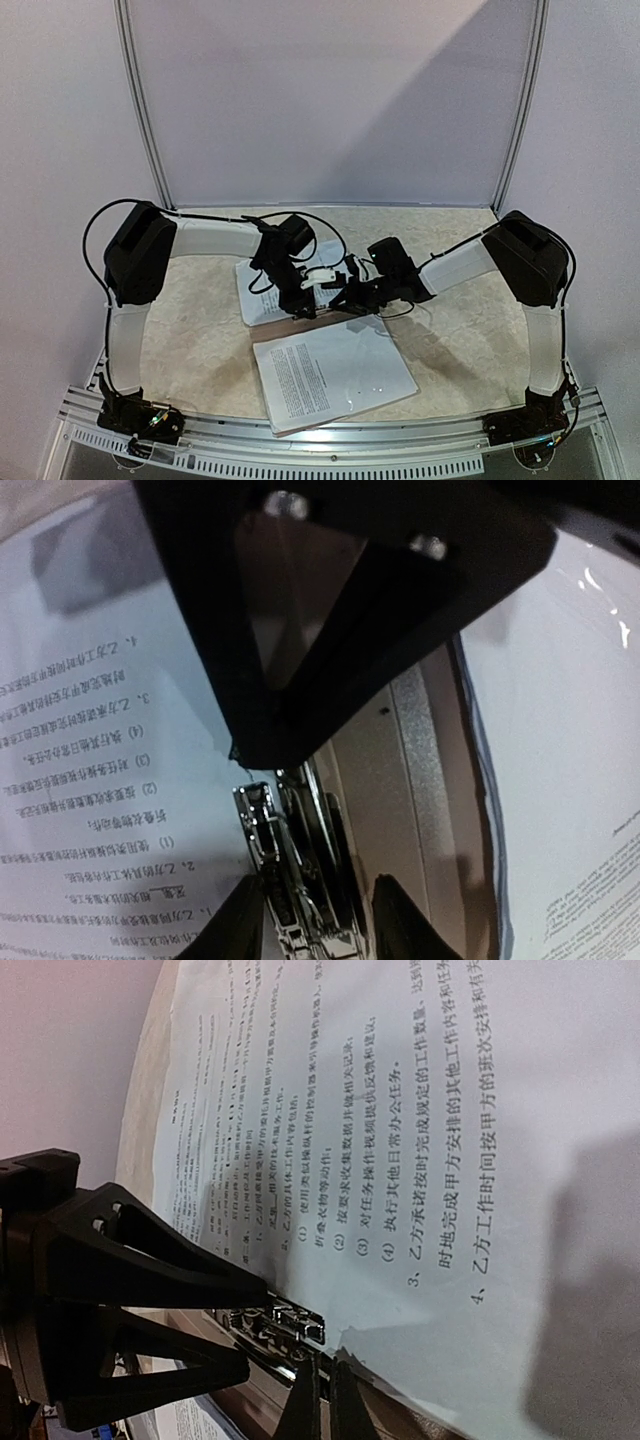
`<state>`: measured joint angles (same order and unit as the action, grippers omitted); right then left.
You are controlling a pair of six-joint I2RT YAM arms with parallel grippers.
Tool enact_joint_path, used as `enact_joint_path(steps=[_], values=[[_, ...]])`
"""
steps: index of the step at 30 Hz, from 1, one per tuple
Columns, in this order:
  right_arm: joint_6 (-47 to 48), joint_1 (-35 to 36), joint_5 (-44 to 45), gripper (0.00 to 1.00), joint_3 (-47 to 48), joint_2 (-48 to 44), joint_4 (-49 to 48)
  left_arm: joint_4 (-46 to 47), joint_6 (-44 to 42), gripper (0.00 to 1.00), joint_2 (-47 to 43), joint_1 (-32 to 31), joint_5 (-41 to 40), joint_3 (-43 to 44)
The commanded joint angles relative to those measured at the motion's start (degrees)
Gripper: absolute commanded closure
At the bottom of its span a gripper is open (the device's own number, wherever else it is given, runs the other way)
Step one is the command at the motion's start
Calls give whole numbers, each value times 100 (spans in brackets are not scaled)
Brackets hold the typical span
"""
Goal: Put the files into the folder
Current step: Clamp the folder with files in the spring clip on the folder.
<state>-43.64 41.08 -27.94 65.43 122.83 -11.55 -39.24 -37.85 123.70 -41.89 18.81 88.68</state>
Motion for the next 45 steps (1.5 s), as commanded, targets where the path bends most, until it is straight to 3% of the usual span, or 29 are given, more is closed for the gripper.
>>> enact_joint_path(steps=[1,15,35,45], values=[[395,-12,941,100,-811,829,2578,356,-56,63,-54,-100,164,-290],[989,25,-29,100,-1435,656,1674,1009,438,80,-12,-214,65,-759],[1243,24,-1137,100,-822,78,2014,919,449,81,233,-206,-254,-616],[735,16,-1746,100,-725,-135,1386,813,325,81,171,-202,-298,-650]])
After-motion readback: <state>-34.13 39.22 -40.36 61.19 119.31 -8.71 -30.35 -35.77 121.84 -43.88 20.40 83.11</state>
